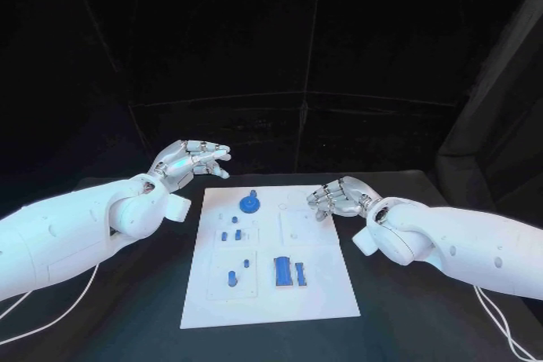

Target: Assemble the parts on the task board

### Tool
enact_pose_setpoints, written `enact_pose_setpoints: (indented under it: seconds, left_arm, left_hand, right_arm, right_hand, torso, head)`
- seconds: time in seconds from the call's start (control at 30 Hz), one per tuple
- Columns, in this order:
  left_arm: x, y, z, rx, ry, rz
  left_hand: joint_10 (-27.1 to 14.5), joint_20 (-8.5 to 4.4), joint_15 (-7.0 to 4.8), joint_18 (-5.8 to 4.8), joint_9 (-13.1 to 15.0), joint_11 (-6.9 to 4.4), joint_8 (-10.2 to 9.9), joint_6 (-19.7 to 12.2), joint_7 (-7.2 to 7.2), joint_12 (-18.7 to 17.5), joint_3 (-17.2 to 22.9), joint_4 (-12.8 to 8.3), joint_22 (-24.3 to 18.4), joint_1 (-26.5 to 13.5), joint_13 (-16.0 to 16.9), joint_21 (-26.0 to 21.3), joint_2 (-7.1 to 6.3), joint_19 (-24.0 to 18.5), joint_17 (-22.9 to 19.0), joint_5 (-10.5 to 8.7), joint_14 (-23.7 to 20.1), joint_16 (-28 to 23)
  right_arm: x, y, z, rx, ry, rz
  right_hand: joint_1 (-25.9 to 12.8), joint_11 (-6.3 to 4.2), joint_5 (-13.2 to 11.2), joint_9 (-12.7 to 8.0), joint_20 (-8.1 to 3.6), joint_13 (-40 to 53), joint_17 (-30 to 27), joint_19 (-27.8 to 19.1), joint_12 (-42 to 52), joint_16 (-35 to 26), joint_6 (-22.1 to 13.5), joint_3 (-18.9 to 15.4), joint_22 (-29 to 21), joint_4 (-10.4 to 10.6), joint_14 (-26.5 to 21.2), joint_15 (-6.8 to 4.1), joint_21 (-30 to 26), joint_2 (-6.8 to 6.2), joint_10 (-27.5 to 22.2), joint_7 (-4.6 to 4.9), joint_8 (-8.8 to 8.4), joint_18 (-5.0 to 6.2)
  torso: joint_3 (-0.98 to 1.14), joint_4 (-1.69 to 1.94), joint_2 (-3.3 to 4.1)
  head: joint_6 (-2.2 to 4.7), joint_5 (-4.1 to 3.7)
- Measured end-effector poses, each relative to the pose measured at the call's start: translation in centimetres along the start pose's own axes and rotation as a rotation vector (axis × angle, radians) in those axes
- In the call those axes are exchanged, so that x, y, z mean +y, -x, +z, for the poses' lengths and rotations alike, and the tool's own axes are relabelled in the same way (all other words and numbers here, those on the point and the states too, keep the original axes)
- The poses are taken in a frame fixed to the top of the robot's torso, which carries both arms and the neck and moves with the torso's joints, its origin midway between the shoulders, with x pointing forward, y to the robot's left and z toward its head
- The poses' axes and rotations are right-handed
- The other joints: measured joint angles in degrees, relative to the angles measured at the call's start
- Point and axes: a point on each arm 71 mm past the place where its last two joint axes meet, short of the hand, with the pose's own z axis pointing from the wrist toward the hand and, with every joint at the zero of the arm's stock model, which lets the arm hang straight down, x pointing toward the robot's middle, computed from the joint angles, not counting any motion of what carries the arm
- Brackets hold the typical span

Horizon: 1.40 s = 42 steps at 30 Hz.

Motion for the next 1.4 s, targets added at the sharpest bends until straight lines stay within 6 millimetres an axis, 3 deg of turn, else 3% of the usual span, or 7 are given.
enact_pose_setpoints:
  seconds: [0.17, 0.4, 0.6, 0.9, 1.13, 1.27, 1.4]
  left_arm:
    - [0.7, 0.9, 0.6, -0.042, -0.004, 0.005]
    - [1.6, 1.5, 1.1, -0.094, -0.01, 0.017]
    - [1.9, 1.1, 0.8, -0.092, -0.002, 0.009]
    - [2.6, -1.7, -0.1, -0.115, 0.005, -0.019]
    - [3.4, -4.7, -1.6, -0.179, 0.027, -0.026]
    - [3.4, -6.3, -2.6, -0.237, 0.039, -0.018]
    - [3.4, -7.4, -3.5, -0.297, 0.052, -0.002]
  left_hand:
    - [-1.55, 3.41, 3.89, -0.02, -0.19, 1.94, -2.45, -1.25, 1.24, -4.22, -1.65, 0.87, -5.57, -0.32, 0.0, -8.46, 0.32, -8.81, -6.5, 0.0, -6.5, -15.03]
    - [-2.04, 6.72, 5.35, 0.87, -0.22, 3.09, -5.39, -1.62, 1.91, -8.88, -4.5, 1.18, -10.3, 0.16, -0.03, -13.71, 0.88, -13.47, -11.19, 0.0, -5.47, -25.56]
    - [-14.24, 3.61, 3.71, -0.49, -2.42, 1.11, -7.9, -13.58, -0.45, -10.48, -6.79, 3.98, -12.32, -14.43, -2.17, -16.43, 0.44, -23.74, -14.13, -1.58, -16.4, -28.81]
    - [-28.76, -0.19, -0.09, -2.23, -3.59, -1.92, -8.83, -27.78, -3.45, -14.64, -9.44, 6.55, -15.62, -32.25, -3.29, -18.75, 0.08, -35.96, -16.42, -2.44, -29.8, -32.36]
    - [-36.28, -2.12, -1.98, -3.13, -3.78, -4.92, -9.08, -35.12, -6.12, -15.52, -12.82, 6.9, -18.2, -41.43, -3.45, -19.07, 0.03, -42.29, -16.84, -2.44, -36.75, -34.13]
    - [-40.12, -3.54, -2.48, -5.82, -3.79, -5.71, -9.07, -38.88, -7.95, -15.77, -13.65, 6.98, -18.89, -46.18, -3.5, -19.06, 0.01, -45.48, -16.9, -2.51, -40.31, -36.3]
    - [-43.15, -5.86, -2.75, -7.12, -3.84, -6.08, -9.28, -41.81, -8.85, -15.77, -13.84, 7.05, -19.18, -49.81, -3.53, -19.3, 0.01, -47.81, -16.98, -2.66, -43.05, -38.04]
  right_arm:
    - [0.5, 2.2, 2.6, -0.092, 0.094, 0.072]
    - [0.9, 2.4, 4.5, -0.119, 0.167, 0.125]
    - [0.7, 2.1, 4.0, -0.114, 0.162, 0.135]
    - [2.2, -1.1, 1.8, -0.127, 0.179, 0.256]
    - [3.1, -2.9, -0.4, -0.202, 0.155, 0.365]
    - [3.3, -3.3, -1.3, -0.255, 0.132, 0.403]
    - [3.3, -3.2, -1.6, -0.298, 0.114, 0.419]
  right_hand:
    - [-1.36, 0.92, -4.88, -2.57, 2.64, -7.38, -6.86, -0.88, -3.04, -7.98, 0.28, 0.54, -5.57, -0.5, -2.21, 1.84, -8.17, -1.58, 0.91, 0.28, -3.67, 0.0]
    - [-3.18, 1.31, -8.23, -5.13, 2.84, -13.22, -12.88, 3.25, -4.67, -11.08, 2.15, -2.4, -9.33, -2.98, 1.23, 1.71, -12.7, -0.1, 2.36, 0.06, -6.42, 0.0]
    - [-19.25, -0.55, -10.3, -6.79, 0.07, -15.78, -14.98, -8.18, -7.59, -13.78, -8.53, -4.35, -12.35, -4.83, -11.38, 0.26, -14.8, 1.18, -9.76, -2.18, -9.31, -1.0]
    - [-38.26, -3.71, -13.56, -10.83, -3.17, -18.66, -18.13, -22.32, -8.78, -15.0, -21.61, -7.0, -13.91, -5.6, -26.78, -3.86, -17.46, 1.64, -24.45, -5.04, -10.57, -3.19]
    - [-48.45, -6.47, -14.06, -12.19, -4.91, -19.22, -20.86, -29.87, -9.01, -15.03, -28.58, -10.15, -14.17, -5.74, -34.98, -4.85, -20.71, 1.73, -32.33, -7.5, -10.72, -4.08]
    - [-53.57, -7.08, -14.23, -12.52, -7.23, -19.33, -21.54, -33.59, -9.01, -15.24, -32.11, -10.89, -14.23, -5.78, -39.15, -5.1, -21.37, 1.74, -36.22, -9.48, -10.72, -4.19]
    - [-57.55, -7.42, -14.23, -12.63, -8.67, -19.39, -21.86, -36.59, -9.01, -15.24, -34.85, -11.23, -14.25, -5.76, -42.33, -5.21, -21.8, 1.74, -39.33, -10.44, -10.93, -6.31]
  torso:
    - [0.04, 0.16, -0.76]
    - [0.25, 0.18, -1.11]
    - [0.55, 0.24, -1.33]
    - [2.24, 0.61, -2.68]
    - [2.52, 0.65, -2.89]
    - [2.56, 0.68, -2.92]
    - [2.57, 0.68, -2.93]
  head:
    - [1.92, 0.16]
    - [3.89, 0.39]
    - [3.58, 0.93]
    - [3.01, 2.68]
    - [2.97, 2.79]
    - [2.97, 2.79]
    - [2.97, 2.79]
